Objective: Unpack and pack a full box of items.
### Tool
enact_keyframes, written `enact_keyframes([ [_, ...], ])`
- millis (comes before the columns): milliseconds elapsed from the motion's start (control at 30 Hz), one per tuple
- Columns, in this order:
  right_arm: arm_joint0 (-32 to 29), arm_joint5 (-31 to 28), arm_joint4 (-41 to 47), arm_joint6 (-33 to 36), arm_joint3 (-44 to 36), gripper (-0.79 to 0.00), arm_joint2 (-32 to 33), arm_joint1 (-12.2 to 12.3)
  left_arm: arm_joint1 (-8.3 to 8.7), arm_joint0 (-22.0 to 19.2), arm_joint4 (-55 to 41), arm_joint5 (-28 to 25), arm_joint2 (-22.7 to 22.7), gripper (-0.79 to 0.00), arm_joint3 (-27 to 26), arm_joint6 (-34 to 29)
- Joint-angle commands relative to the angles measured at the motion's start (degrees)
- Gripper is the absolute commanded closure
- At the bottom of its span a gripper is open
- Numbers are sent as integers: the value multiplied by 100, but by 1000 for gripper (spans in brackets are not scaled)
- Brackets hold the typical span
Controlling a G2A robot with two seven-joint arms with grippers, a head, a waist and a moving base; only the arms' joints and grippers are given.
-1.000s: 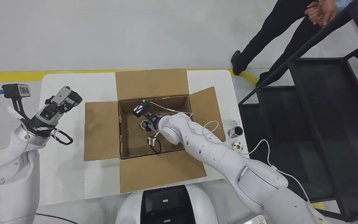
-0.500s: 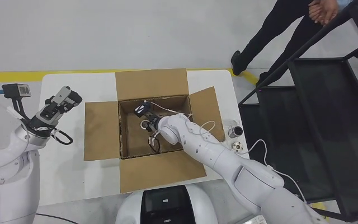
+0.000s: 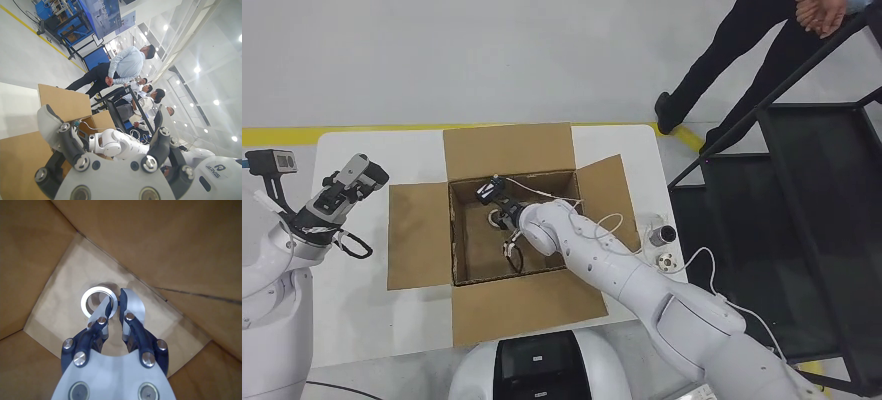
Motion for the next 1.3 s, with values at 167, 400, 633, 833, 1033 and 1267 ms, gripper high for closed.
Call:
enact_keyframes([
  [167,-245,-105,-421,588,-995,0,309,224,0,0,0,0,0,-785,0,0],
  [400,-864,-495,-732,1151,-2622,0,1003,590,0,0,0,0,0,-785,0,0],
  [633,-1793,-1055,-683,1725,-4354,0,1911,938,0,0,0,0,0,-785,0,0],
  [833,-2617,-1109,-879,1754,-5723,0,2681,1155,0,0,0,0,0,-785,0,0],
  [1033,-3468,-1007,-1046,1536,-6718,0,3362,1306,0,0,0,0,0,-785,0,0],
  [1267,-3651,-983,-997,1207,-6869,0,3467,1325,0,0,0,0,0,-785,0,0],
])
